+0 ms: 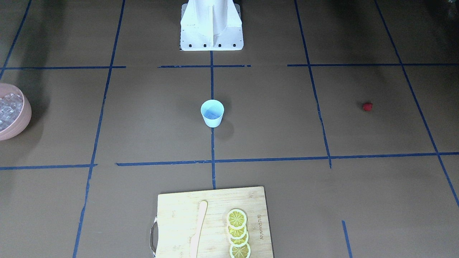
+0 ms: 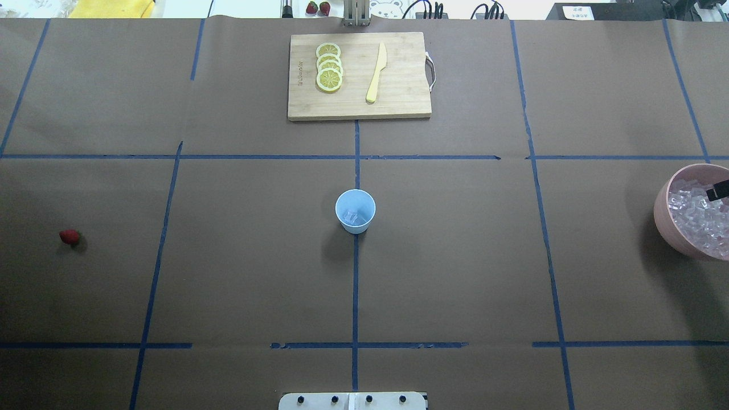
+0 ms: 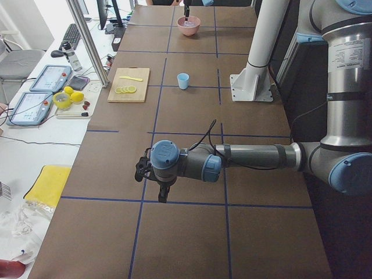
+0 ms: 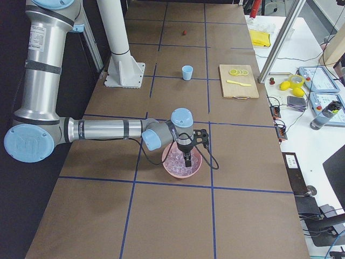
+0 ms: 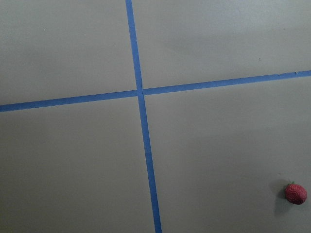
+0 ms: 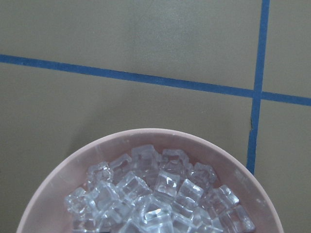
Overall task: Put ice and strawberries in cup
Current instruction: 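Grasp a third ice cube from the bowl with the right gripper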
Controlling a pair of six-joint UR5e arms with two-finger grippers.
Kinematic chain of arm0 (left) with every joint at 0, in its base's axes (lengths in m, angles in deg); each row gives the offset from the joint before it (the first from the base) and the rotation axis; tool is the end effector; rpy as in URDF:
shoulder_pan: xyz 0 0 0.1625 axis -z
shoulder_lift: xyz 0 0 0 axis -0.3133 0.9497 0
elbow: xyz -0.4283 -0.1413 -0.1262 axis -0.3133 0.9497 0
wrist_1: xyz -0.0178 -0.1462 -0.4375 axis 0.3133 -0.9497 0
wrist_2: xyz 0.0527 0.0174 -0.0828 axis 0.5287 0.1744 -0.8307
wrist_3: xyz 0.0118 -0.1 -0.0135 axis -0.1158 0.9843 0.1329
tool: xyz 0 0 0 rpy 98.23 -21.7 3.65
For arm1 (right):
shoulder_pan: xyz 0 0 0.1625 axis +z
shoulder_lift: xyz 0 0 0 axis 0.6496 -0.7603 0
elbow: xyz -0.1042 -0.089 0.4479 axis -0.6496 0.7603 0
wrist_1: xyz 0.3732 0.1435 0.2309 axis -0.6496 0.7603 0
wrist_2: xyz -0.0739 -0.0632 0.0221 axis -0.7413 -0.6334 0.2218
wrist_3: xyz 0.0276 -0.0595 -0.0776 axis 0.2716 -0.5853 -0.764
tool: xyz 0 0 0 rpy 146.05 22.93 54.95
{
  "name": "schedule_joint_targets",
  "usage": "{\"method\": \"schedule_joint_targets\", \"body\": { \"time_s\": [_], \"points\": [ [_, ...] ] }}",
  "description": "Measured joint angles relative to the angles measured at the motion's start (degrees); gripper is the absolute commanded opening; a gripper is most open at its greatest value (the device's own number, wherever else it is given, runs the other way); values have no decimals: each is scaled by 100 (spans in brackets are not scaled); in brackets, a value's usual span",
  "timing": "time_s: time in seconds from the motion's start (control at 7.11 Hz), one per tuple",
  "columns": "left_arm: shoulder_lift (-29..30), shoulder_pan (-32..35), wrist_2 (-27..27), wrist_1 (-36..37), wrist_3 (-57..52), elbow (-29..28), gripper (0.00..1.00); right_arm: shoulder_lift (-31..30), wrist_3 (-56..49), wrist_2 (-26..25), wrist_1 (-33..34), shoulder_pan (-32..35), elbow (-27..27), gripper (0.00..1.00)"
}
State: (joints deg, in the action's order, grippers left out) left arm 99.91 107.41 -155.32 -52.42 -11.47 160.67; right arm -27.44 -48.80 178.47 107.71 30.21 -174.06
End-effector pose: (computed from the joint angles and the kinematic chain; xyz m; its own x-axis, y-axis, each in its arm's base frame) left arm -0.0463 -0.5044 0.6848 0.6205 0.1394 -0.7717 -0.0180 0.9863 0.1637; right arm -0.0910 -0.4792 0.6668 0.7306 -0.1214 0.6719 -0.0027 0.9835 0.1806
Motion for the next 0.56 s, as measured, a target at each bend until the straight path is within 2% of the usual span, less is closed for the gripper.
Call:
{"method": "schedule_joint_targets", "body": {
  "time_s": [0.56],
  "points": [
    [-7, 5, 0, -9, 5, 33, 100, 116, 160, 161, -91, -27, 213, 89]
  ]
}}
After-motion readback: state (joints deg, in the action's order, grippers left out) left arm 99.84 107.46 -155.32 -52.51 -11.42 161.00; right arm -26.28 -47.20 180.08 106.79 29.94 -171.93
